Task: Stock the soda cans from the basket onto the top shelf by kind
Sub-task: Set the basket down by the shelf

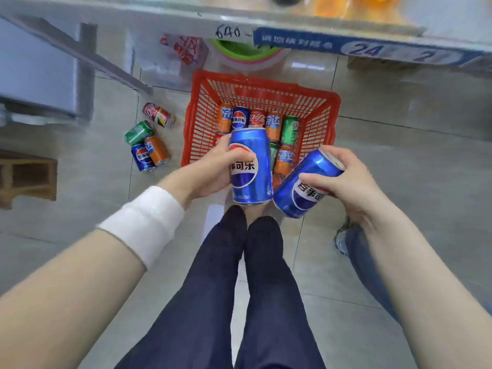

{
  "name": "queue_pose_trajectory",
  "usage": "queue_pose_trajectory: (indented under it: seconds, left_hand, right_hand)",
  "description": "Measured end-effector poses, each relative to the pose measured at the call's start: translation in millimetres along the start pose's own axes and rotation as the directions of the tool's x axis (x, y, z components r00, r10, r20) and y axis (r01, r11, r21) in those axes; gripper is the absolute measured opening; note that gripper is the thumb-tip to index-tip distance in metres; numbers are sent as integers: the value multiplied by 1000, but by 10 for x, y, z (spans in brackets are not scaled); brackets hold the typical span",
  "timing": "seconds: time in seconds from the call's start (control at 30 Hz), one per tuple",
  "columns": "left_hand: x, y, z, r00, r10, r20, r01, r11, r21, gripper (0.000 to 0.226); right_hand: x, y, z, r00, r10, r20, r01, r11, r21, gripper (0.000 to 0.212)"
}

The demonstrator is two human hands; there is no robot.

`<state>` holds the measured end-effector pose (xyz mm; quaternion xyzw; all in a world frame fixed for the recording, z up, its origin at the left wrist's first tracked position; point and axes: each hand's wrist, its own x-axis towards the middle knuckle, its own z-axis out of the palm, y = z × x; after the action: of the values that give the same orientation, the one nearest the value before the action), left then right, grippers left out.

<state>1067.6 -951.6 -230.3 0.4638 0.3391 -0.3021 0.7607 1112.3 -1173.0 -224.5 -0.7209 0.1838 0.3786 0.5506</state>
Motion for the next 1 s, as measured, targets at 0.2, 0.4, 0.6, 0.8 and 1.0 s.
queue_pose_trajectory:
  seconds: [0.2,0.4,0.6,0.8,1.0]
  left_hand:
    - [-988,428,331,995,94,-18,-91,991,102,57]
    - [-1819,913,474,942,333,-44,-323,934,151,40]
    - [-2518,1465,463,857,515,-15,-504,845,178,59]
    - [-3059,1987,344,778,628,19,-620,764,179,59]
    - [-3367,2463,262,664,748,27,-737,647,197,66]
  right_hand:
    - [-908,-645,-98,998,-55,10,52,983,175,79]
    - [-1641,-1326,104,976,-199,91,144,897,418,109]
    - [-2182,-1994,510,936,-352,21,302,831,468,88]
    - [-2551,-2622,959,878,-471,-86,465,795,390,83]
    - [-2782,-3198,1253,778,-615,-127,617,713,334,92]
